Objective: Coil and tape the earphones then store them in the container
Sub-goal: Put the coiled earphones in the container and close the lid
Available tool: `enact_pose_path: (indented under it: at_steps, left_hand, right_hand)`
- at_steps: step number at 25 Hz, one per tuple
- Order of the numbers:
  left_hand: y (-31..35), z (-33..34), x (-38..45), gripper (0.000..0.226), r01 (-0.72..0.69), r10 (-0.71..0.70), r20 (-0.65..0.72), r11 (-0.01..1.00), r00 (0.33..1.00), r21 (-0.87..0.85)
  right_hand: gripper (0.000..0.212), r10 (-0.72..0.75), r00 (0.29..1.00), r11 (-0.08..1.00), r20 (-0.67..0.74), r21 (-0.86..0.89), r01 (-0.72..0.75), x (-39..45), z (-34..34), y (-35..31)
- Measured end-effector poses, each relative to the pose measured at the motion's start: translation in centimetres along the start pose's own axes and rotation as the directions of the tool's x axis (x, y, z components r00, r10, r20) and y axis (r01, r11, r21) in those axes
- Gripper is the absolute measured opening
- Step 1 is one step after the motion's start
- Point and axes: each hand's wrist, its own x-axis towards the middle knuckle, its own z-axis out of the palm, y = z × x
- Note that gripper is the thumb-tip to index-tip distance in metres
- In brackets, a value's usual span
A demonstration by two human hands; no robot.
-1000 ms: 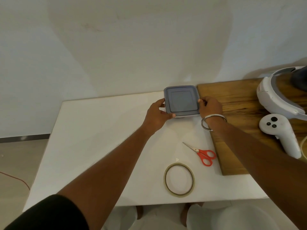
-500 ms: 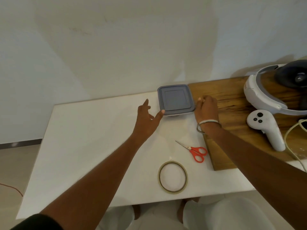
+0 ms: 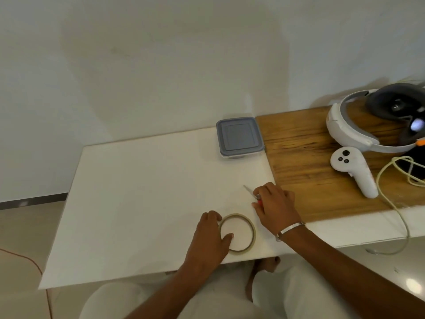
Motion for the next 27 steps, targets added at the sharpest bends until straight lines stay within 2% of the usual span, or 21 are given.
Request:
enact_pose_path:
  at_steps: [3,5,11,16,19,23,27]
  left_hand:
    - [0.4,0.0,0.4,0.026,0.037,-0.039,-0.052,0.998,0.998,-0.043]
    - [0.6,-0.2,0.9,0.023,0.029,-0.034,-0.083,0.998,0.996,-0.057]
    - [1.0,-0.9,3.0,0.025,-0.096,0.096,-0.137,0.995,0.986,0.009]
    - [2.6,-1.6,5.3,0.025,-0.131,0.133,-0.177,0.991,0.975,0.023]
    - [3.3,-1.8,7.2,0.026,-0.149,0.15,-0.195,0.989,0.969,0.021]
    - [4.2,-2.1,9.4,0.026,-0.138,0.142,-0.197,0.99,0.97,0.034]
    - [4.1,-1.9,10.2,0.028,-0.119,0.124,-0.169,0.992,0.978,0.038]
  right_hand:
    - [0.02,0.044,0.999,0.998,-0.02,0.047,-0.043,0.4,0.2,0.0]
    - [0.021,0.073,0.997,0.996,-0.037,0.058,-0.071,0.9,0.2,0.0]
    - [0.022,0.136,0.988,0.99,-0.073,0.044,-0.133,2.5,0.2,-0.2]
    - [0.029,0.156,0.985,0.987,-0.071,-0.024,-0.158,3.7,-0.2,-0.4]
    - [0.024,0.129,0.989,0.981,-0.073,-0.135,-0.138,4.4,-0.7,-0.3]
    - [0.025,0.091,0.996,0.977,-0.022,-0.191,-0.094,4.9,-1.2,0.1]
    - [0.047,0.104,0.994,0.983,0.031,-0.155,-0.098,5.1,-1.9,0.4]
